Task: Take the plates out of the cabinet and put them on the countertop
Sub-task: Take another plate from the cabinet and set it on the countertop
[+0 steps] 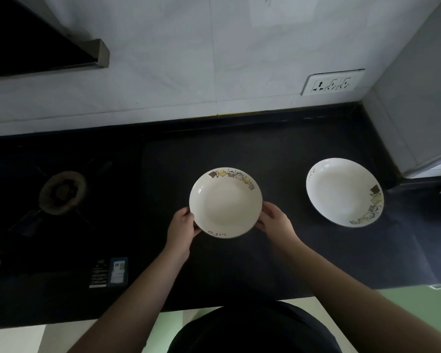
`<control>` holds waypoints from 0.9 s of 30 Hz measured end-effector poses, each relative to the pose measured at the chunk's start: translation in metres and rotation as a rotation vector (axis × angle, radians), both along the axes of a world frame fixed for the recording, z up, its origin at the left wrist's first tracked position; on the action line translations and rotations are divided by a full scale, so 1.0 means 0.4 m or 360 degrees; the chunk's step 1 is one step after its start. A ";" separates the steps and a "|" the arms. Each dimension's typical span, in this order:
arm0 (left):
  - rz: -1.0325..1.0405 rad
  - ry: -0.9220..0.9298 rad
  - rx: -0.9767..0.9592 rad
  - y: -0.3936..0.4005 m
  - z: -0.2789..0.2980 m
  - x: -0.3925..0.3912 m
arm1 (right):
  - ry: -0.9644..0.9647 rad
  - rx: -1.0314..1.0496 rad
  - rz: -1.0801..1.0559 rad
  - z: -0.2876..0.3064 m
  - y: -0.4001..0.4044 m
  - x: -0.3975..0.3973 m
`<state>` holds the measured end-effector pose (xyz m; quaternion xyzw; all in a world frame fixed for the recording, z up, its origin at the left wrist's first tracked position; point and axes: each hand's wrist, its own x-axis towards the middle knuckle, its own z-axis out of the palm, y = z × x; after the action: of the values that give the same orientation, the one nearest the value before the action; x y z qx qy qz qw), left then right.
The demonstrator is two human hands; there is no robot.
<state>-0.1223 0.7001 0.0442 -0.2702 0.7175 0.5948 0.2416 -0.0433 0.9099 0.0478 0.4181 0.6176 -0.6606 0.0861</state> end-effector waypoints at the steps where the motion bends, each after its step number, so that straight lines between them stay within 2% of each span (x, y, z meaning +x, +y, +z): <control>1: 0.0014 -0.0016 0.0063 0.001 -0.001 0.019 | 0.0003 -0.0021 -0.0007 0.002 -0.004 0.002; 9: 0.0072 0.0033 0.0523 -0.022 0.014 0.079 | 0.0066 -0.0089 -0.0042 0.018 -0.022 0.018; 13: 0.0166 -0.0086 0.0600 -0.046 0.015 0.082 | 0.0059 -0.0010 0.0047 0.009 -0.021 0.046; 17: 0.0083 -0.0144 0.0526 -0.071 0.018 0.093 | 0.0034 0.0087 0.0004 0.007 -0.021 0.089; 21: -0.0136 -0.0107 0.0358 -0.096 0.011 0.094 | 0.0004 0.0208 0.0101 0.028 -0.032 0.134; 24: -0.0524 -0.0096 0.0085 -0.114 0.005 0.102 | -0.0025 0.0298 0.0293 0.057 -0.046 0.169; 27: -0.1053 0.0142 -0.0246 -0.144 0.005 0.124 | -0.0067 0.0494 0.0610 0.084 -0.058 0.209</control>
<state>-0.0728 0.6427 0.0461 -0.0141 0.8191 0.4393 0.3687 0.0402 0.8866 0.0814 0.3154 0.7778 -0.5204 0.1574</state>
